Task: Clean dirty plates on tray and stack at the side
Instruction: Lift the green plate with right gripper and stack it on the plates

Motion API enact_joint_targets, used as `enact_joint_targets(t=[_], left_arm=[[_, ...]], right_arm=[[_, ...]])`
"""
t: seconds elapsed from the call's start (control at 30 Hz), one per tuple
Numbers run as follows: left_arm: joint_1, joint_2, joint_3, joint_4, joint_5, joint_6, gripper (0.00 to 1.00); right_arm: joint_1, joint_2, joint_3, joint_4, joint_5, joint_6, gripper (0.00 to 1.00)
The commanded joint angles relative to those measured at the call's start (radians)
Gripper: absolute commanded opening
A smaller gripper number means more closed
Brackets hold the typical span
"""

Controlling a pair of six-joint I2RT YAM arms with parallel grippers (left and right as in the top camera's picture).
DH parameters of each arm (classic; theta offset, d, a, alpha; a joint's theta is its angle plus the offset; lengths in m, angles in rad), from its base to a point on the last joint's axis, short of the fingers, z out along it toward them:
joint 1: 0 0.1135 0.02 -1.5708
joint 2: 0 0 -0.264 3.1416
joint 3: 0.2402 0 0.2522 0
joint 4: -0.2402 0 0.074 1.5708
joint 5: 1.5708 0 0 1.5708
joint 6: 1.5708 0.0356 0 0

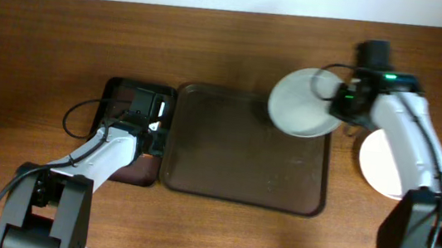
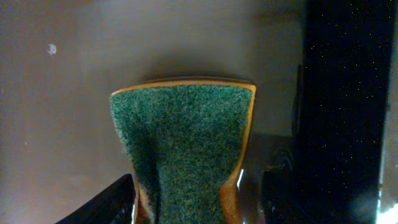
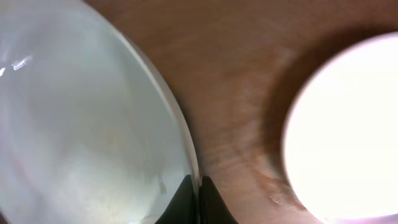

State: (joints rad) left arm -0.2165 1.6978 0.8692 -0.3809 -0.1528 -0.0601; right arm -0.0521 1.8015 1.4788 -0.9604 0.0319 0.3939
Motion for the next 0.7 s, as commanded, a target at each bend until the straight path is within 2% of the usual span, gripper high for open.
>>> enact_joint_targets(t=[0.0, 0.03, 0.2, 0.33, 0.43, 0.47, 0.5, 0.53, 0.6, 0.67], left_arm=[[0.000, -0.002, -0.008, -0.002, 0.015, 0.008, 0.64], [0.000, -0.002, -0.008, -0.002, 0.015, 0.008, 0.64], [0.000, -0.002, -0.008, -0.002, 0.015, 0.008, 0.64], [0.000, -0.002, -0.008, -0.002, 0.015, 0.008, 0.64], [0.000, -0.002, -0.008, -0.002, 0.015, 0.008, 0.64], [0.000, -0.002, -0.008, -0.001, 0.016, 0.008, 0.64], [0.000, -0.002, -0.008, 0.000, 0.014, -0.018, 0.73], [0.003, -0.002, -0.008, 0.003, 0.014, -0.053, 0.77], [0.025, -0.010, -0.008, 0.006, 0.018, -0.146, 0.82], [0.059, -0.039, -0.008, 0.006, 0.049, -0.175, 0.94]], right_arm=[[-0.185, -0.026, -0.003, -0.044, -0.130, 0.015, 0.04], [-0.279, -0.026, -0.008, -0.070, -0.130, 0.005, 0.04], [-0.487, -0.026, -0.094, -0.068, -0.126, 0.004, 0.04], [-0.619, -0.026, -0.180, -0.045, -0.126, 0.004, 0.04], [-0.657, -0.026, -0.203, -0.039, -0.130, 0.004, 0.06], [-0.656, -0.026, -0.207, -0.029, -0.132, 0.004, 0.25], [-0.649, -0.026, -0.207, -0.027, -0.137, 0.004, 0.38], [-0.641, -0.026, -0.206, -0.026, -0.160, 0.004, 0.42], [-0.615, -0.026, -0.206, -0.026, -0.238, -0.006, 0.44], [-0.567, -0.026, -0.206, -0.017, -0.384, -0.102, 0.47]])
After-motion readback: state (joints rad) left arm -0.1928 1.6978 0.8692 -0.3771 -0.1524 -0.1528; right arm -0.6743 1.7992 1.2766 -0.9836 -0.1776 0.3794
